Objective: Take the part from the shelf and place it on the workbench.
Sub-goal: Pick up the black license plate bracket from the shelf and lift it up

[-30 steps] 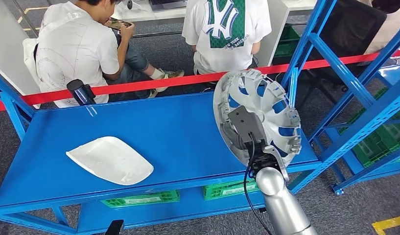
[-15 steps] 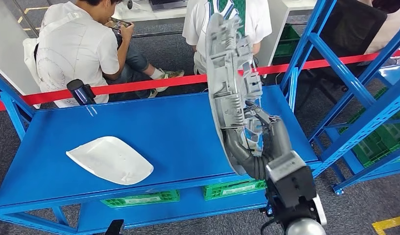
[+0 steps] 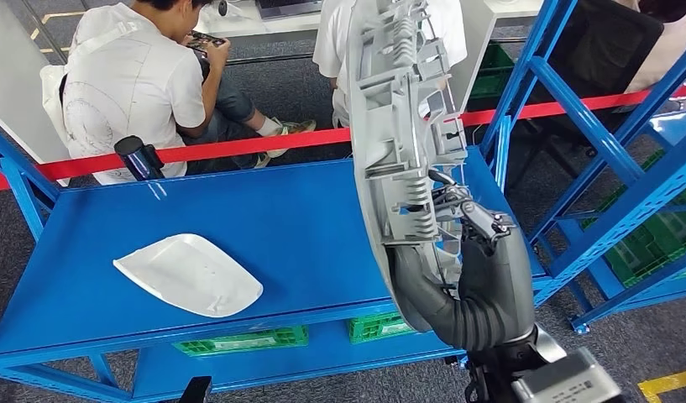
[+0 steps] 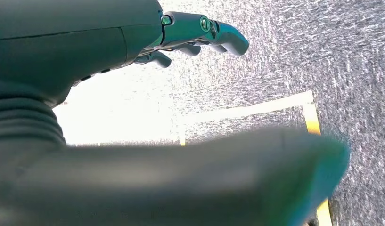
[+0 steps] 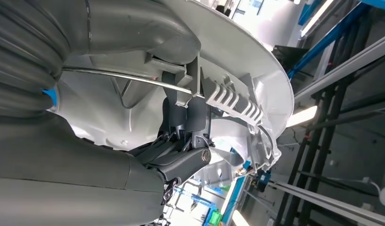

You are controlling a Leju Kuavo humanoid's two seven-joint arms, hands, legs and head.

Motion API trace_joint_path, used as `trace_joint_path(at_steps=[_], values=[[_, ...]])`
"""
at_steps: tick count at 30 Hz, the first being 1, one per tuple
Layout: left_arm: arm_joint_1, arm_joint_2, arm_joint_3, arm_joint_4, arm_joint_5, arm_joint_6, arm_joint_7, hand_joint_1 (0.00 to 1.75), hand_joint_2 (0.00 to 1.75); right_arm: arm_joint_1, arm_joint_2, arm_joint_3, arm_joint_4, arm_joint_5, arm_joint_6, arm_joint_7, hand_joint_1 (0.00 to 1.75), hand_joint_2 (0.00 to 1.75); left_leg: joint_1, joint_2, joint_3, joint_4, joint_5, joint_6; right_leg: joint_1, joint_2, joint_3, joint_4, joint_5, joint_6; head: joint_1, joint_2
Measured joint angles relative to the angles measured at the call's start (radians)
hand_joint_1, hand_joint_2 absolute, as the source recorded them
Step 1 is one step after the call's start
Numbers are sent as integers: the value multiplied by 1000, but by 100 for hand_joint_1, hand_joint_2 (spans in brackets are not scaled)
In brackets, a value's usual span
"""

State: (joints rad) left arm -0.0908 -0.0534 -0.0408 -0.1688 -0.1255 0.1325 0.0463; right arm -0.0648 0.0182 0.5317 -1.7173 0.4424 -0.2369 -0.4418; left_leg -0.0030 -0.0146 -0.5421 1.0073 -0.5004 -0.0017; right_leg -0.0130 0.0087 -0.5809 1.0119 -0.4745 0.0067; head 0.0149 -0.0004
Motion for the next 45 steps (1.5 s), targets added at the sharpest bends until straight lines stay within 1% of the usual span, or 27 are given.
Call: trace_joint_path(at_steps=[11,18,23,29,36,41,44,45], values=[[6,0,4,2,0,-8,2,0,175,0,0,26,-5,-1,2,17,175,175,0,0,0,0,0,0,0,0,0,0,0,0,0,0],[13,1,10,4,7,-45,-5,0,175,8,-1,31,-13,1,3,30,175,175,0,0,0,0,0,0,0,0,0,0,0,0,0,0],[21,1,13,5,3,-45,-1,0,175,30,-4,35,-26,33,-5,41,175,175,0,0,0,0,0,0,0,0,0,0,0,0,0,0],[24,2,17,6,3,-42,0,0,175,46,-7,40,-38,39,-17,35,175,175,0,0,0,0,0,0,0,0,0,0,0,0,0,0],[28,2,18,6,9,-41,-4,0,175,54,-8,46,-39,54,-18,37,175,175,-4,0,0,0,-1,2,-4,0,0,-1,1,2,0,0],[33,3,25,6,18,-40,-12,0,175,53,-8,50,-38,60,-9,36,175,175,-11,0,-1,4,-3,9,-12,-1,0,-1,1,10,0,0],[35,2,27,6,18,-40,-17,0,175,52,-8,53,-37,60,-4,36,175,175,-11,1,-1,1,4,20,-14,-1,0,1,1,18,0,0],[35,2,27,5,18,-40,-18,0,175,51,-8,53,-37,60,-4,36,175,175,-9,3,0,-3,9,25,-14,-2,-5,15,-10,21,1,0]])
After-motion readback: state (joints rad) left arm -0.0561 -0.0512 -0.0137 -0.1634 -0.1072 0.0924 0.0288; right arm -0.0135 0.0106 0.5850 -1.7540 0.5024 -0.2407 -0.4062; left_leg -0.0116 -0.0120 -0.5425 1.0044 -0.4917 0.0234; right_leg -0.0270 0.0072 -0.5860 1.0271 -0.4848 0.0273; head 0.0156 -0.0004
